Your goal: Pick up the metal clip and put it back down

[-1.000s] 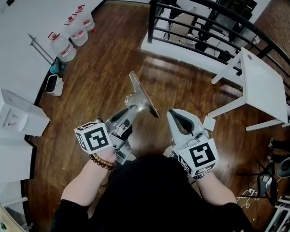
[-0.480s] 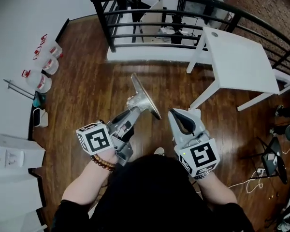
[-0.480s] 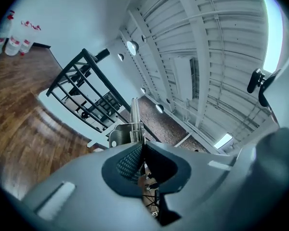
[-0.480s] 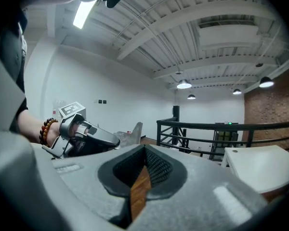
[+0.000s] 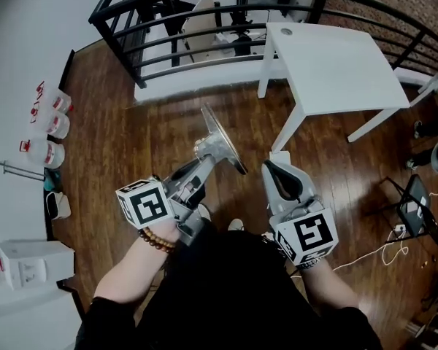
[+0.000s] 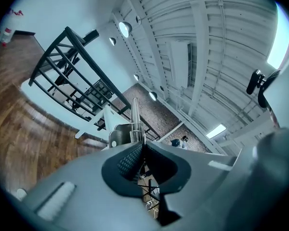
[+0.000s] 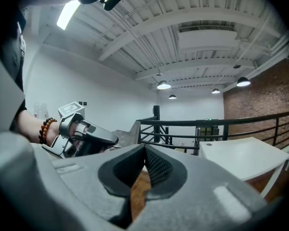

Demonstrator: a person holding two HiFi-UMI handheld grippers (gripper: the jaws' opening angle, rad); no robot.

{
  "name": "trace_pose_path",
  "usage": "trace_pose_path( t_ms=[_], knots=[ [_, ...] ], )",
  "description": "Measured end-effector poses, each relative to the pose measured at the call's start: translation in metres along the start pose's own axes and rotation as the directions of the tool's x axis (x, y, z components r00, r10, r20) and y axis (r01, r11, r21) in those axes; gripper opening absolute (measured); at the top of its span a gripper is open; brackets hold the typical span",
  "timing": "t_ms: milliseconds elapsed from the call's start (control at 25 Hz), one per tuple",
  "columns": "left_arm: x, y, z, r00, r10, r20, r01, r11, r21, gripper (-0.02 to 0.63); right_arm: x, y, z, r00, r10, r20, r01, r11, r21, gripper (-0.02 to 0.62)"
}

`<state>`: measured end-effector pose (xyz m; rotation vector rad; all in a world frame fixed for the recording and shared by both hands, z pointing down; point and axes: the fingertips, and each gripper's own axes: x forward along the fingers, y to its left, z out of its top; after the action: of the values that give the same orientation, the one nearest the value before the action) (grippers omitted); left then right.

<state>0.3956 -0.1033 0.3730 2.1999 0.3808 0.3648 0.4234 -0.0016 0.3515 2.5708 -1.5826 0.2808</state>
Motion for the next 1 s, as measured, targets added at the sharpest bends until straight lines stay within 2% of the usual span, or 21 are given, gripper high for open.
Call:
trace_pose_path(
  t_ms=[400, 680, 1000],
  knots=[
    [0.077, 0.003, 0.009, 0.986, -0.112, -0.126, 0.112, 0.994, -0.013, 0.025, 0.000, -0.065, -0.005, 0.983, -0.181, -0.031, 0.182, 0.983, 0.029, -0.011],
    [0.138, 0.019, 0.040, 0.959, -0.210, -0.190, 0.208, 0.978, -0.033, 0.025, 0.032, -0.112, 0.007, 0.955, -0.292, -0.057, 0.294, 0.956, 0.022, -0.011],
    [0.188, 0.038, 0.079, 0.924, -0.271, -0.270, 0.268, 0.962, -0.050, 0.025, 0.069, -0.147, 0.020, 0.913, -0.399, -0.080, 0.402, 0.915, 0.026, -0.011]
  ],
)
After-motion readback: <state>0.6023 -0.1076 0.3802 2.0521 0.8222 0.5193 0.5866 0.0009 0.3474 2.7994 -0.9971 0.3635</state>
